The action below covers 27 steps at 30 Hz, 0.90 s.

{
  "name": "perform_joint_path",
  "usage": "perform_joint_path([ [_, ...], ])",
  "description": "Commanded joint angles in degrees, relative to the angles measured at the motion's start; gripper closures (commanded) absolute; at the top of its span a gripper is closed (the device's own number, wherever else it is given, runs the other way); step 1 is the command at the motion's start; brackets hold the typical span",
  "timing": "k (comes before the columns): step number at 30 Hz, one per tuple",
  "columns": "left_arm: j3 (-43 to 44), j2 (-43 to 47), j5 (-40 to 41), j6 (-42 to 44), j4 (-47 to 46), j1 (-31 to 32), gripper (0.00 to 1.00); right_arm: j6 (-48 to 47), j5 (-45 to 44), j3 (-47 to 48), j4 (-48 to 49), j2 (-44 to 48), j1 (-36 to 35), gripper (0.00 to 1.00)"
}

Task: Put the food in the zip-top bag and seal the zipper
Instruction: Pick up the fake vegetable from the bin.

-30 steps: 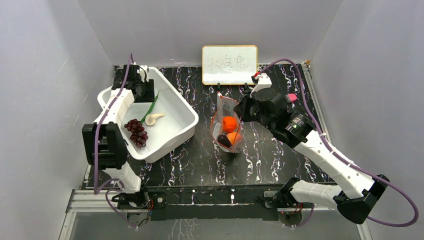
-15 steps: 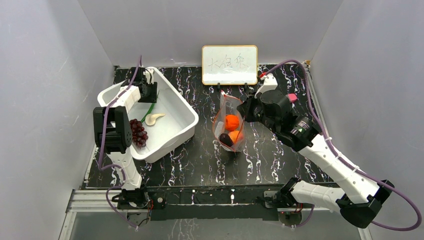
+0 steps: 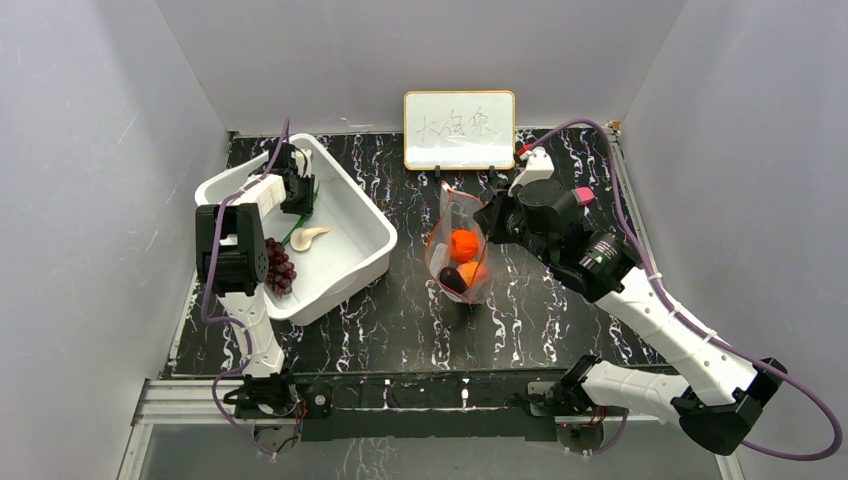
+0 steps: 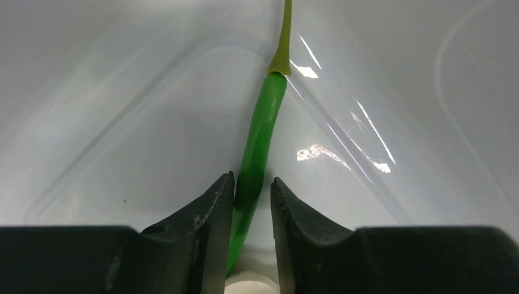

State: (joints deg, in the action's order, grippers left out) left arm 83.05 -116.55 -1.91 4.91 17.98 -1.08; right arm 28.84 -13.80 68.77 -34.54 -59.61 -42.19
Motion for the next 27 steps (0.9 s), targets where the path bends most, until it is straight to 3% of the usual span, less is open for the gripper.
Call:
perform_joint_path([
  [1,1.65,-0.12,-0.39,0.61,-0.20,-0.34,0.75,0.44,-1.38,0.96,2.73,1.00,0.28,1.00],
  [5,1.36,-0.86,1.67,0.39,-0.09,-0.39,0.81,0.38,-1.19,0.58,2.43,1.34,0.31,1.00],
  [11,0.99,0.69,-0.10,-0.09,0.40,-0.41,1.00,0.98,-0.90,0.22,2.46,1.69,0.30,1.00],
  [27,-7.11,21.89,0.62,-10.44,-3.47,-0.35,1.00,9.21,-2.05,-0.22,0.66,1.12,0.29,1.00],
])
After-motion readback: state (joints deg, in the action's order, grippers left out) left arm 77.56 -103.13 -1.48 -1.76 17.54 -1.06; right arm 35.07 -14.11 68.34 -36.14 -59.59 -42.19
